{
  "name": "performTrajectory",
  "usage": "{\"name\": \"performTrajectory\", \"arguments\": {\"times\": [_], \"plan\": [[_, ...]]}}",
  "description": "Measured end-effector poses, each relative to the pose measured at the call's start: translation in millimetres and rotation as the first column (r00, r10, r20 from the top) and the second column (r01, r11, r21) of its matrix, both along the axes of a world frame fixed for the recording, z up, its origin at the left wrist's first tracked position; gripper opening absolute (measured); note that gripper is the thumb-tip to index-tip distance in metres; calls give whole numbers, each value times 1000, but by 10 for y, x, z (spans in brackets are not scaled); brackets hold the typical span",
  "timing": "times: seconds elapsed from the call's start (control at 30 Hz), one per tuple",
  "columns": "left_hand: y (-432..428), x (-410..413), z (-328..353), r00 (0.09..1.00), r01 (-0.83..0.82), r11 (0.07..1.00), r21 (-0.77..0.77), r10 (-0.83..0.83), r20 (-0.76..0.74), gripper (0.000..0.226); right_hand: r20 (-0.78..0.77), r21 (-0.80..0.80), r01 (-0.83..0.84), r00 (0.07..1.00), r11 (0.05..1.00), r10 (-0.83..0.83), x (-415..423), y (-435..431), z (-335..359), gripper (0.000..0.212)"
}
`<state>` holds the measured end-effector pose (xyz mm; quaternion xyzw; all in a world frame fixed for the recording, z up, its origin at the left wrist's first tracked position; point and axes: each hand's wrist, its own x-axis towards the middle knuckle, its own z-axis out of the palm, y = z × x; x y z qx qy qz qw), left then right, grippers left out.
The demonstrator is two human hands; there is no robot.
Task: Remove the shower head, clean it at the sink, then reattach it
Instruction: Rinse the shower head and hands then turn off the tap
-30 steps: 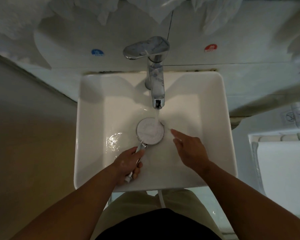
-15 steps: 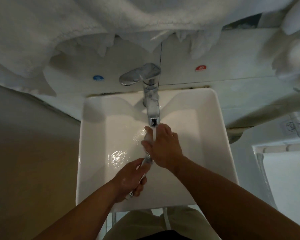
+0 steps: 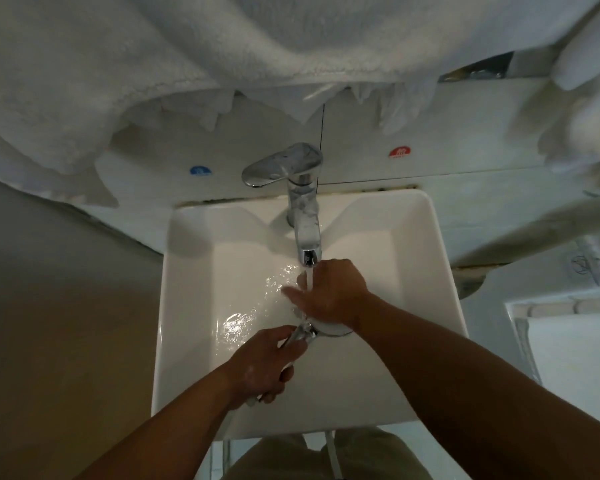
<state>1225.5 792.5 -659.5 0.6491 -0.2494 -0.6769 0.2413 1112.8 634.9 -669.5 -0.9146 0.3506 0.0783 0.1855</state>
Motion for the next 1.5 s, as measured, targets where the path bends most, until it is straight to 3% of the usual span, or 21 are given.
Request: {"name": "performTrajectory", "arguments": {"times": [0.1,0.17,0.23,0.27,0.37,0.43,0.5,0.57,0.63,0.73,0.8,0.83,0.93,1.03,1.07,1.17,1.2,1.27,1.33,1.4,1.5], "plan": [[-87,31,2,999,-41,999,0,41,5,17,14,23,392,920,920,-392,21,-127,31,45],[-89,85,2,998,-60,998,2,60,9,17,-11,169,584,807,794,-591,31,-138,43,54],[-89,117,9,989,-146,989,15,146,-5,25,72,405,636,694,657,-716,28,-45,-5,71],[-110,132,20,982,-189,982,27,190,-14,31,138,484,605,661,632,-738,25,29,-43,74],[-204,211,31,991,-131,989,71,132,-2,31,279,550,591,536,590,-797,-15,208,-118,60],[-259,228,36,987,-120,986,111,131,-89,25,253,555,590,552,586,-795,-44,233,-195,51],[-327,183,36,940,-254,961,110,272,-205,26,248,563,544,607,622,-755,-69,273,-232,60],[-411,106,-25,852,-483,875,-3,470,-232,26,250,530,516,664,673,-705,-87,330,-263,62],[-495,33,-88,786,-619,770,-157,602,-144,32,246,484,519,692,705,-679,-86,365,-246,58],[-562,-61,-165,788,-490,805,-334,573,226,46,261,347,617,660,706,-704,-33,392,-147,71],[-569,-132,-201,722,-355,885,-302,464,513,56,304,456,655,521,602,-797,77,483,-41,66],[-555,-180,-237,699,-316,908,-275,419,579,62,308,535,659,430,529,-848,114,529,17,66],[-543,-329,-292,680,-231,929,-290,367,635,49,306,556,711,308,431,-901,-7,586,-10,44],[-655,-444,-249,765,-210,872,-443,429,480,11,246,482,783,310,393,-918,-242,550,-165,47],[-707,-443,-203,805,-136,883,-450,363,469,5,235,443,798,336,408,-912,-283,531,-201,53],[-848,-329,-170,855,73,902,-425,163,493,18,259,351,772,464,530,-847,-373,471,-202,56],[-886,-270,-167,848,107,922,-372,111,519,39,266,367,743,492,559,-829,-396,448,-185,51],[-980,-197,-105,824,94,966,-242,61,563,53,295,389,700,521,599,-801,-419,408,-153,47],[-1030,-223,-66,832,-87,975,-205,184,523,44,350,365,695,514,619,-783,-378,373,-125,49],[-976,-309,12,830,-291,916,-275,385,404,23,381,404,705,451,583,-808,-275,345,-119,45],[-751,-354,-58,748,-72,884,-463,355,561,13,285,520,714,372,468,-883,-126,384,-125,42]]}}
